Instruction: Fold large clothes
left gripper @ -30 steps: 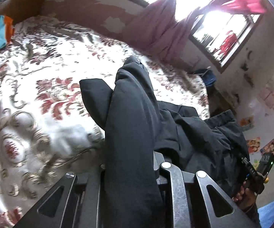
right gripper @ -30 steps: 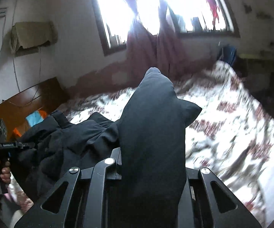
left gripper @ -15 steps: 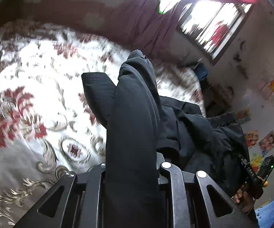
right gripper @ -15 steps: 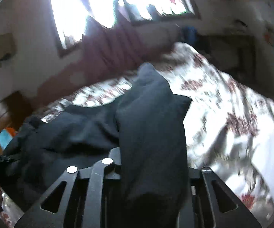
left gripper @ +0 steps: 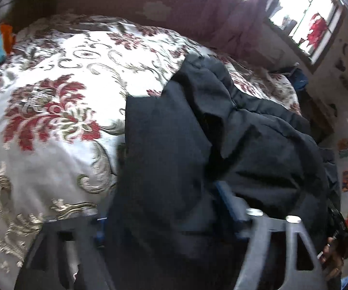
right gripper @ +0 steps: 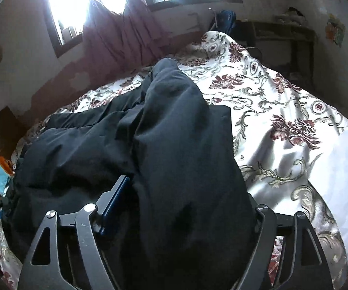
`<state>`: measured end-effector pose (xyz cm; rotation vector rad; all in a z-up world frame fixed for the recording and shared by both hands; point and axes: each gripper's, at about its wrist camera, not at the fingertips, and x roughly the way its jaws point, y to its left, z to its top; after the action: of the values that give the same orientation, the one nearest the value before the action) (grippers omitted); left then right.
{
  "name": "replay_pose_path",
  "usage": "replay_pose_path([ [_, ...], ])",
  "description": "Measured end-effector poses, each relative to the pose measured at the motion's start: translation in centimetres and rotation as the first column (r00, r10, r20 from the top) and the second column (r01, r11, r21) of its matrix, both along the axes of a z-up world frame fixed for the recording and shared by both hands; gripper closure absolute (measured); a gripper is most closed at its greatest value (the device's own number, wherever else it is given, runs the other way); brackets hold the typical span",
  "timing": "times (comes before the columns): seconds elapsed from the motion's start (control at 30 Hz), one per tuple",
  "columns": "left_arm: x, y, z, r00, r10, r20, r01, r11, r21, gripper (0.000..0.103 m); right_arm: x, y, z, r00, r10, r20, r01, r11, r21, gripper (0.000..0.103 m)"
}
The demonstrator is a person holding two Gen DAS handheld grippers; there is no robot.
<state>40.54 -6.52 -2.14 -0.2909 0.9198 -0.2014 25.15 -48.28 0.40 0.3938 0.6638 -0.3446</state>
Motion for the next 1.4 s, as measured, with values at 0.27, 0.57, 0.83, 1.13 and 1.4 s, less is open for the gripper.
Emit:
replay_pose_path([
  [0.27,-2.4,0.2,2.8,0.995,0.051,0.087,-0.054,0.998,0.043,0.012,-2.6,1.4,2.9,0.999,-0.016,0.034,0.019,0.996,-0.090,0.001],
  [0.57,-5.7,-2.1,7.5,0.978,-0.024,0.205,0.009,0.997,0.075,0.004,-5.4,3.6,7.6,0.990,0.008,0.143,0.012,0.990,-0.144,0.001],
  [0.83,-8.8,-3.8,10.8,0.965,-0.052,0.257,0.029,0.995,0.092,0.001,-9.6,6.7,11.8,0.961,0.055,0.272,0.004,0.977,-0.212,0.001],
  [1.13,-13.8,-4.8,14.6,0.916,-0.085,0.392,0.038,0.991,0.126,0.000,-13.6,10.9,16.0,0.924,0.136,0.357,-0.024,0.953,-0.301,0.001],
  [1.4,-18.3,-5.2,16.3,0.879,-0.090,0.468,0.016,0.987,0.161,0.000,-16.7,13.8,16.4,0.910,0.185,0.371,-0.056,0.942,-0.332,0.001],
])
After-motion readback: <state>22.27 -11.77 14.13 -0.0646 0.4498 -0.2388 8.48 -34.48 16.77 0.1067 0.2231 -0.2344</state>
